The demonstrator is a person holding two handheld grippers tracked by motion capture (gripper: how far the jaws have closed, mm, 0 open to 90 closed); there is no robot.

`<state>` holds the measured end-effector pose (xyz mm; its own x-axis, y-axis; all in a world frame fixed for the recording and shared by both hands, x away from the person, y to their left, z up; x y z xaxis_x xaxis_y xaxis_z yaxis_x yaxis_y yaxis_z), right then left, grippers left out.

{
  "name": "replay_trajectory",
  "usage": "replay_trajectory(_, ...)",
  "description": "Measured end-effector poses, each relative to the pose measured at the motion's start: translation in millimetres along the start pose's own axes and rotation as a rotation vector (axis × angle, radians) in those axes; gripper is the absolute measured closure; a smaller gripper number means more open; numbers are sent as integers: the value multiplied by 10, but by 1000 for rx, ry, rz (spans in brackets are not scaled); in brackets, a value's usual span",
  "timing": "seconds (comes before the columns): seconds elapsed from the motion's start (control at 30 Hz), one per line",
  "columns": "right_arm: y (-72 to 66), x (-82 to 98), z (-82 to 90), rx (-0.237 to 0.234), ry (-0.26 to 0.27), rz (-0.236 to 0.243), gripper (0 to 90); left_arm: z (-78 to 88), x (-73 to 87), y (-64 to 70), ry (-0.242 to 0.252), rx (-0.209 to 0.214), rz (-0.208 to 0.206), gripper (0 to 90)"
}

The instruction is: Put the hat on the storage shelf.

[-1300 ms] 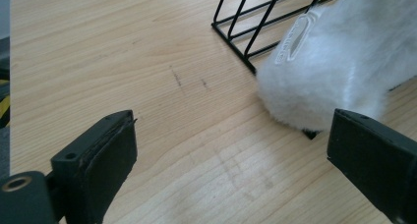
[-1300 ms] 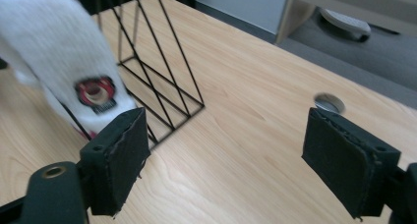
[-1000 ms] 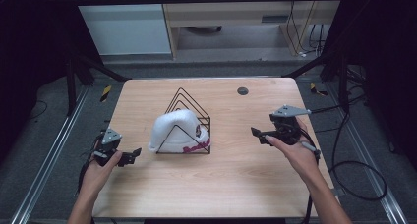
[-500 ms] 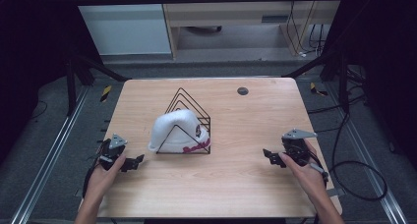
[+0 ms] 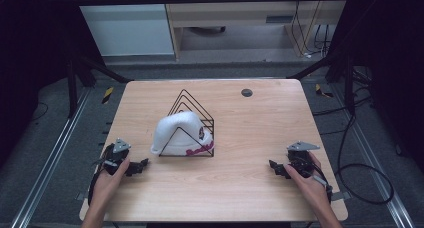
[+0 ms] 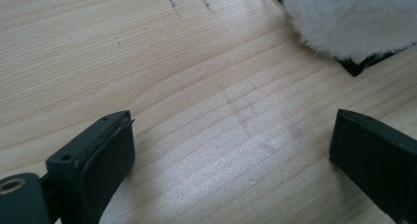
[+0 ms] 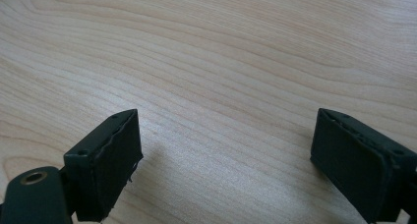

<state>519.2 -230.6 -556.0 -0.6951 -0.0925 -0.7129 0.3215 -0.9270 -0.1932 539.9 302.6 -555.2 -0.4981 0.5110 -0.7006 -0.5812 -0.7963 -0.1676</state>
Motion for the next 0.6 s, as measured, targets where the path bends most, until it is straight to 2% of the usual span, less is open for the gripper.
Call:
replay_trajectory(0.1, 2, 4, -1, 5, 10, 9, 118, -13, 0, 14, -3, 13, 9, 20)
replay_trajectory(0.27, -11, 19, -4, 14, 28, 9, 115, -22, -6, 28, -7, 12, 15, 2)
replay_trajectory(0.33, -16, 27, -3, 25, 25, 23, 115, -24, -7, 34, -9, 9, 17, 0)
replay_trajectory(0.4, -30, 46, -4, 55, 16, 49, 107, -22, -7, 43, -9, 5, 24, 0)
replay_trajectory(0.6, -98, 90, 24, 85, 24, 9, 109, -20, -6, 54, -13, -10, 41, 0)
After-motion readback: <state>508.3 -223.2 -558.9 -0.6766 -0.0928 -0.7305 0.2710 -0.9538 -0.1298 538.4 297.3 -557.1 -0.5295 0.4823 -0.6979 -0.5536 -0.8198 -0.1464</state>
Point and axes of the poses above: each handheld gripper's, and its own axes: z roughly backward along the jaws, x roughly out of its underside, y roughly to its right, the point moved 7 cm from there along -z, roughly forward along the jaws, and after that the axes turned 10 degrees about -z, right-handed, at the moved point
